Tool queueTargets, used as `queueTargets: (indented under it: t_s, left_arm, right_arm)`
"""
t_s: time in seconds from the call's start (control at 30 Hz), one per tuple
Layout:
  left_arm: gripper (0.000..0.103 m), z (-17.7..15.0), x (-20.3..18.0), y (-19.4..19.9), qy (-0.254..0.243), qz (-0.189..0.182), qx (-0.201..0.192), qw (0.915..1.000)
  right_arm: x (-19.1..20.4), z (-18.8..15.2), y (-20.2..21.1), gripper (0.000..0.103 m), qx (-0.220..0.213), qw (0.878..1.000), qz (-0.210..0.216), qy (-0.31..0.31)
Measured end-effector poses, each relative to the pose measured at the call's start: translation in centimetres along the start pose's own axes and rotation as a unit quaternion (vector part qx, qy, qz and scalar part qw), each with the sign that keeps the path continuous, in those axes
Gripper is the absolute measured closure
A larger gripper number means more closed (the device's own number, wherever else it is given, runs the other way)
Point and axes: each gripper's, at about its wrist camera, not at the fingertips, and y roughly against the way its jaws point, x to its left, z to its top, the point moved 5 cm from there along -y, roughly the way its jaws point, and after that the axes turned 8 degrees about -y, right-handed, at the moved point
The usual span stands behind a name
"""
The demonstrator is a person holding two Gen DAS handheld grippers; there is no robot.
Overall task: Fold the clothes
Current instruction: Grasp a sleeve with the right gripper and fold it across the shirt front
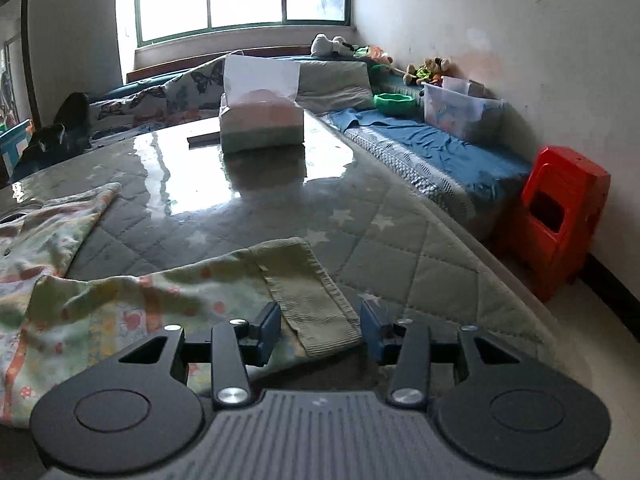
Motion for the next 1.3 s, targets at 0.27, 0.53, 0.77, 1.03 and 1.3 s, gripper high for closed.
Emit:
queueTargets:
  t_s: [0.27, 0.53, 0.77, 1.03, 1.3]
  left_arm:
    - [0.007, 0.5, 0.0, 0.5, -0.002, 0.034, -0.013, 0.9993]
    - [0.000, 0.8, 0.2, 0.5, 0.009, 0.044, -0.015, 0.9989]
    - [0.000, 0.8, 0.6, 0.2, 0.019, 0.054, -0.010, 0.9983]
    - [0.000, 0.6, 1.8, 0.9, 0.032, 0.074, -0.017, 0.9966]
    - [0.000, 0.2, 5.1, 3.8, 0.074, 0.112, -0.051, 0.9896]
  right_arm:
    - [0.0, -0.3, -0.2, 0.055, 0.003, 1.000, -0.001, -0.006]
    - [0.3, -0.2, 0.7, 0.090, 0.003, 0.999, 0.030, -0.031]
    - [3.2, 1.6, 3.6, 0.093, -0.035, 0.995, 0.092, -0.026]
    - [9.4, 4.6, 8.0, 0.094, -0.065, 0.976, 0.209, 0.009]
    - [18.9, 5.7, 10.0, 0.095, -0.054, 0.945, 0.312, 0.087]
